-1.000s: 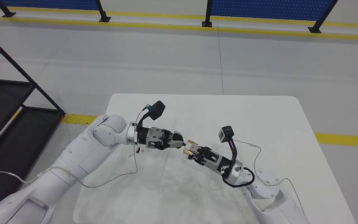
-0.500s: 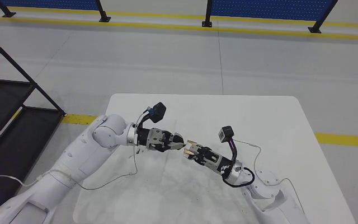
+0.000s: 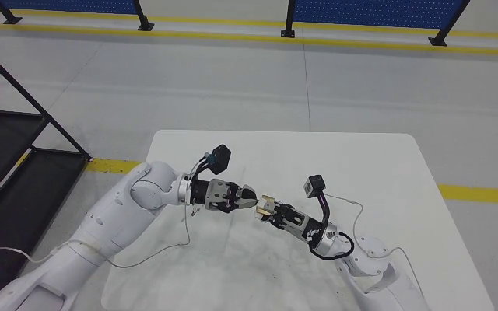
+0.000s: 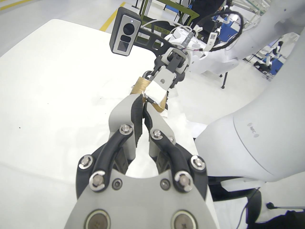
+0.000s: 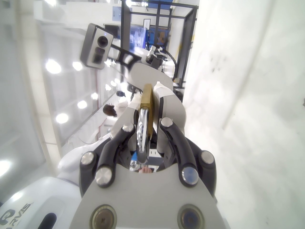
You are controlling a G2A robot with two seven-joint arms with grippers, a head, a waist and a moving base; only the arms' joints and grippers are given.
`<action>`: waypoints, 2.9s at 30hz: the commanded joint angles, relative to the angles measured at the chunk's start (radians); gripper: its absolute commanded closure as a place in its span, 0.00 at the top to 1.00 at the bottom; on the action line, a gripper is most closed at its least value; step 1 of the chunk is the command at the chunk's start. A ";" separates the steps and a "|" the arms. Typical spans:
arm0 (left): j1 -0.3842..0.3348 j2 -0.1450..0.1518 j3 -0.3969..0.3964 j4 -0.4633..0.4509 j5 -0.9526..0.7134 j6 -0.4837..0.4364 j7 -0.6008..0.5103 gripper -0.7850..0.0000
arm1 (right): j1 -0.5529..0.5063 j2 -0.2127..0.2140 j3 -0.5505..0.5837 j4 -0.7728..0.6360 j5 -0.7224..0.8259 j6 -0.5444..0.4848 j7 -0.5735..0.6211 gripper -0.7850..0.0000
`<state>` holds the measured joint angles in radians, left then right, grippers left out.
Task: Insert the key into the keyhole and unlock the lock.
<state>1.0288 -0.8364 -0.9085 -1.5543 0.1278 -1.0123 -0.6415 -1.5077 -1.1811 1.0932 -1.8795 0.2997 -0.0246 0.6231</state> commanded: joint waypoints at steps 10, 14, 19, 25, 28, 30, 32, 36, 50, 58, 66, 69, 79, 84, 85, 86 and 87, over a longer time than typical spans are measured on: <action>-0.011 0.026 0.035 -0.010 0.123 0.000 0.168 0.00 | 0.000 0.000 0.000 0.000 0.000 0.000 0.000 0.00; -0.019 0.039 0.061 -0.008 0.178 0.000 0.246 0.00 | 0.000 0.000 0.000 0.000 0.000 0.000 0.000 0.00; -0.037 0.058 0.103 -0.003 0.250 0.000 0.349 0.00 | 0.000 0.000 0.000 0.000 0.000 0.000 0.000 0.00; -0.068 0.084 0.164 0.002 0.361 0.000 0.497 0.00 | 0.000 0.000 0.000 0.000 0.000 0.000 0.000 0.00; -0.088 0.098 0.197 0.005 0.436 0.000 0.591 0.00 | 0.000 0.000 0.000 0.000 0.000 0.000 0.000 0.00; -0.101 0.107 0.223 0.011 0.483 0.000 0.655 0.00 | 0.000 0.000 0.000 0.000 0.000 0.000 0.000 0.00; -0.117 0.115 0.250 0.019 0.526 0.000 0.717 0.00 | 0.000 0.000 0.000 0.000 0.000 0.000 0.000 0.00; -0.153 0.130 0.307 0.040 0.605 0.000 0.841 0.00 | 0.000 0.000 0.000 0.000 0.000 0.000 0.000 0.00; -0.271 0.170 0.479 0.117 0.768 0.000 1.143 1.00 | 0.000 0.000 0.000 0.000 0.000 0.000 0.000 0.00; -0.325 0.208 0.534 0.134 0.806 0.000 1.236 1.00 | 0.000 0.000 0.000 0.000 0.000 0.000 0.000 0.00; -0.357 0.265 0.563 0.124 0.842 0.000 1.307 1.00 | 0.000 0.000 0.000 0.000 0.000 0.000 0.000 0.00; -0.364 0.288 0.570 0.121 0.853 0.000 1.330 1.00 | 0.000 0.000 0.000 0.000 0.000 0.000 0.000 0.00; -0.357 0.354 0.573 0.120 0.869 0.000 1.419 1.00 | 0.000 0.000 0.000 0.000 0.000 0.000 0.000 0.00; -0.355 0.357 0.576 0.122 0.869 0.000 1.421 1.00 | 0.000 0.000 0.000 0.000 0.000 0.000 0.000 0.00; -0.355 0.357 0.576 0.122 0.869 0.000 1.421 1.00 | 0.000 0.000 0.000 0.000 0.000 0.000 0.000 0.00; -0.355 0.357 0.576 0.122 0.869 0.000 1.421 1.00 | 0.000 0.000 0.000 0.000 0.000 0.000 0.000 0.00; -0.355 0.357 0.576 0.122 0.869 0.000 1.421 1.00 | 0.000 0.000 0.000 0.000 0.000 0.000 0.000 0.00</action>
<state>0.6743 -0.4793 -0.3328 -1.4324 0.9967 -1.0123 0.7799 -1.5076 -1.1811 1.0932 -1.8795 0.2997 -0.0246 0.6231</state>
